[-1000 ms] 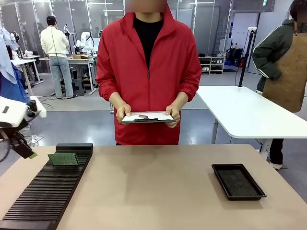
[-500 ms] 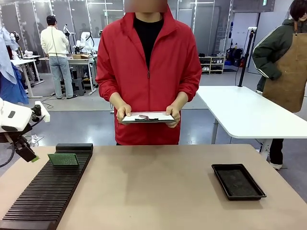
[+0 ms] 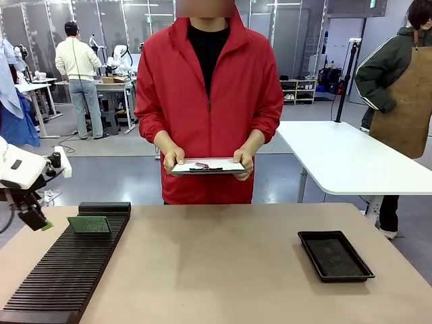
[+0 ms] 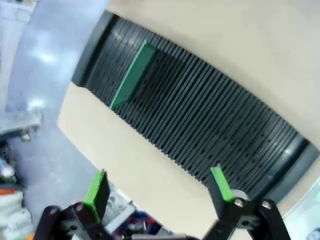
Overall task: Inspect the PCB.
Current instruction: Pick up the Blank PCB and present it to the human.
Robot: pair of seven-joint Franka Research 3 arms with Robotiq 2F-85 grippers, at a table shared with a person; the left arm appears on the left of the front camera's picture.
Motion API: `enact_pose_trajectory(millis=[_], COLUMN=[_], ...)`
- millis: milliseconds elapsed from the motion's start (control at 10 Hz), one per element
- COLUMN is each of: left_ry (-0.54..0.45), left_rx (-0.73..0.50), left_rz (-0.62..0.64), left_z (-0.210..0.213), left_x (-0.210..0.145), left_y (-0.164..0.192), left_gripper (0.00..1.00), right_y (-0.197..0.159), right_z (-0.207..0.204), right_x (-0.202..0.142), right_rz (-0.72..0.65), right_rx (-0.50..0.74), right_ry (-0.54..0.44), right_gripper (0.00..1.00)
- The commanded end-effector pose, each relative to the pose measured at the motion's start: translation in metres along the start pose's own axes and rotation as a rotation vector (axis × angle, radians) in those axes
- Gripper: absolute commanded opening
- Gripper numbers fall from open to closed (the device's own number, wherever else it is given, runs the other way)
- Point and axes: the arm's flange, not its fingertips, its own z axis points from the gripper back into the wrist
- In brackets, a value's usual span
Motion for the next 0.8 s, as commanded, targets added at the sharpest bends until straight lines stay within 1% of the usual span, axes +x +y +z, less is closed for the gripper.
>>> enact_pose_trajectory(millis=[0,100,200,300,400,600,700], left_ry=[-0.078,-0.110,-0.154,-0.168,-0.155,-0.123,-0.075], left_rx=[-0.062,-0.036,-0.028,-0.047,-0.015,-0.064,-0.095], left_rz=[-0.179,-0.299,-0.365,-0.405,-0.422,-0.443,-0.439], left_z=[-0.022,-0.038,-0.051,-0.065,-0.080,-0.095,-0.107], left_x=[0.000,0.000,0.003,0.008,0.014,0.023,0.029], left_y=[0.035,0.048,0.057,0.064,0.071,0.086,0.093], left_gripper=[1.00,1.00,1.00,1.00,1.00,1.00,1.00], right_y=[0.002,0.002,0.002,0.002,0.002,0.002,0.002], right_z=[0.001,0.001,0.001,0.001,0.001,0.001,0.001], right_x=[0.000,0.000,0.000,0.000,0.000,0.000,0.000], right_rz=[0.010,0.010,0.010,0.010,0.010,0.010,0.010], right_rx=[0.009,0.009,0.009,0.009,0.009,0.009,0.009], right_ry=[-0.007,-0.007,-0.007,-0.007,-0.007,-0.007,-0.007], right_gripper=[1.00,1.00,1.00,1.00,1.00,1.00,1.00])
